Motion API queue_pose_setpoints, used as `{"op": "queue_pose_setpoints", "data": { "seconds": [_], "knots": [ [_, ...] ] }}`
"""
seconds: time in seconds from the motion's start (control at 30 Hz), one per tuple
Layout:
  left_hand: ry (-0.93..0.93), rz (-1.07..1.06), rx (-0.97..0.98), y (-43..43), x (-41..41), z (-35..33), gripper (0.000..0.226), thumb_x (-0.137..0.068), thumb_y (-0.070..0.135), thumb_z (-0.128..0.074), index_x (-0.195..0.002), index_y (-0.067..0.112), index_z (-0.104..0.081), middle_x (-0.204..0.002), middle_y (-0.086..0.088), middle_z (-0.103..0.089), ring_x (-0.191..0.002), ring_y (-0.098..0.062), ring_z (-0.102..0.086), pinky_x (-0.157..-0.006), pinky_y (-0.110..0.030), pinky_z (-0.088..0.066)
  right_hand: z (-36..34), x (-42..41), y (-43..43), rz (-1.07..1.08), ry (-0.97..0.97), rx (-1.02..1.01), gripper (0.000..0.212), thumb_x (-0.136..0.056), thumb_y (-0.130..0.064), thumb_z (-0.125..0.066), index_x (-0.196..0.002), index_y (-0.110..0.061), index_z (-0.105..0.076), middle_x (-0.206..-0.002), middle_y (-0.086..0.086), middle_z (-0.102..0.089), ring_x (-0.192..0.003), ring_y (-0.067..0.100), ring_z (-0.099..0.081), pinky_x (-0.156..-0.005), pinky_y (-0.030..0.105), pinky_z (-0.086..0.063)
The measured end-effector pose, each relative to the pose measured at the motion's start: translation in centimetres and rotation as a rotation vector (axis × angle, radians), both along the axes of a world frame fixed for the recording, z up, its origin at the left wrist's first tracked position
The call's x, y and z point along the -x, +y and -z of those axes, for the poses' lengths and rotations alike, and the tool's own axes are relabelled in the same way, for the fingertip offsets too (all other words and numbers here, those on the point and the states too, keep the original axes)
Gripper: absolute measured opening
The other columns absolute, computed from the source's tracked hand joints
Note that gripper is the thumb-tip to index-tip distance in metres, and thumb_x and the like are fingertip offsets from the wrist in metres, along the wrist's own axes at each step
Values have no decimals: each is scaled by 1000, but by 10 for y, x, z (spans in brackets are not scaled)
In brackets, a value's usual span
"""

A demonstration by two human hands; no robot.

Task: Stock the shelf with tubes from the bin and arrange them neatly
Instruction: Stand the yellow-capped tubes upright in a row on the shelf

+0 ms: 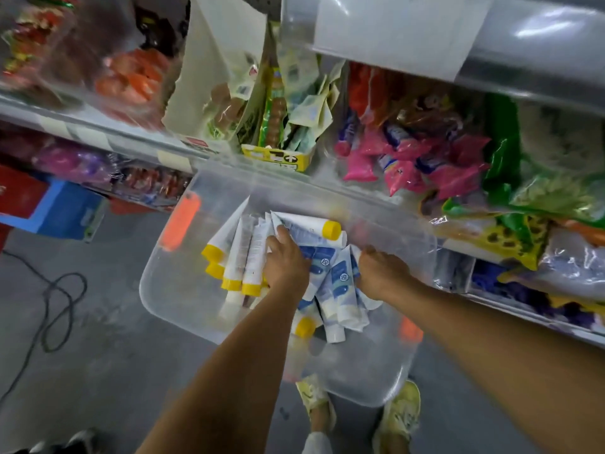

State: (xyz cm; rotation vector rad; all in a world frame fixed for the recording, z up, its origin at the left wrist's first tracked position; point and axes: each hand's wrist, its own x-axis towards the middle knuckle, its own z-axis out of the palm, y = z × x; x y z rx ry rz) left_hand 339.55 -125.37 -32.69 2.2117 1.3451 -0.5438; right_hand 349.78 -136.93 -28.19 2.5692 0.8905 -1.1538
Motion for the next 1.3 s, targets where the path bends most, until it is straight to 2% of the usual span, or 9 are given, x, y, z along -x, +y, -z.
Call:
{"op": "queue_pose_setpoints", "data": {
  "seconds": [0.07,0.17,0.33,0.47,0.53,0.67,0.83,1.17,1.3],
  "knots": [
    [10,12,11,0,-2,2,95,-93,35,-60,-150,0,7,-154,-21,-12,-140,-34,-26,-104,-36,-39,0,1,2,-2,18,36,50,-93,-24,-56,-134,-3,-39,-136,16,-51,-123,36,-53,-94,37,-45],
    [-84,-407,261,6,-2,-8,91,-83,31,-68,-148,4,-10,-145,-22,-29,-129,-40,-41,-98,-47,-49,-17,4,7,-52,41,44,47,-96,-25,-52,-136,-3,-40,-141,12,-46,-128,32,-49,-96,34,-43],
    [-291,-890,753,-6,13,-83,26,-94,26,-52,-114,9,-52,-108,-13,-49,-100,-34,-49,-58,-37,-55,-84,11,5,-9,93,-89,38,-99,-26,-43,-132,-7,-43,-139,12,-49,-126,32,-50,-93,33,-42],
    [-461,-1009,754,-33,33,-145,10,-90,21,-54,-86,12,-54,-91,-12,-49,-77,-27,-52,-65,-38,-56,-121,8,-18,360,355,-302,24,-95,-31,-41,-97,-9,-48,-86,14,-58,-67,28,-60,-56,27,-39],
    [-549,-962,713,-53,39,-173,19,-94,29,-55,-92,10,-56,-85,-9,-51,-70,-24,-55,-60,-35,-56,-144,6,-34,600,544,-435,22,-96,-28,-41,-86,-10,-47,-69,14,-52,-41,19,-46,-42,19,-28],
    [-651,-845,641,-92,40,-223,26,-92,37,-58,-101,12,-58,-93,-13,-59,-73,-29,-62,-57,-34,-57,-202,6,-68,774,762,-656,23,-101,-28,-46,-96,-7,-54,-62,12,-56,-34,13,-42,-35,13,-23],
    [-949,-808,658,-127,18,-295,22,-90,15,-62,-103,-3,-61,-81,-19,-70,-64,-27,-65,-55,-33,-55,-271,-3,-108,812,916,-835,15,-96,-18,-56,-110,-15,-53,-71,11,-65,-47,20,-59,-39,22,-42],
    [-1267,-608,489,-199,-31,-427,15,-85,5,-65,-99,7,-61,-74,-9,-69,-54,-15,-67,-46,-26,-51,-400,-36,-187,649,830,-1178,26,-99,-11,-39,-121,-19,-50,-104,20,-59,-73,27,-59,-49,27,-45],
    [-1339,-462,453,-219,-43,-477,37,-81,12,-69,-115,11,-53,-99,-14,-70,-75,-24,-73,-59,-37,-59,-444,-48,-215,511,836,-1202,34,-96,-9,-51,-127,-24,-50,-119,21,-63,-92,30,-62,-61,33,-52]
  ]
}}
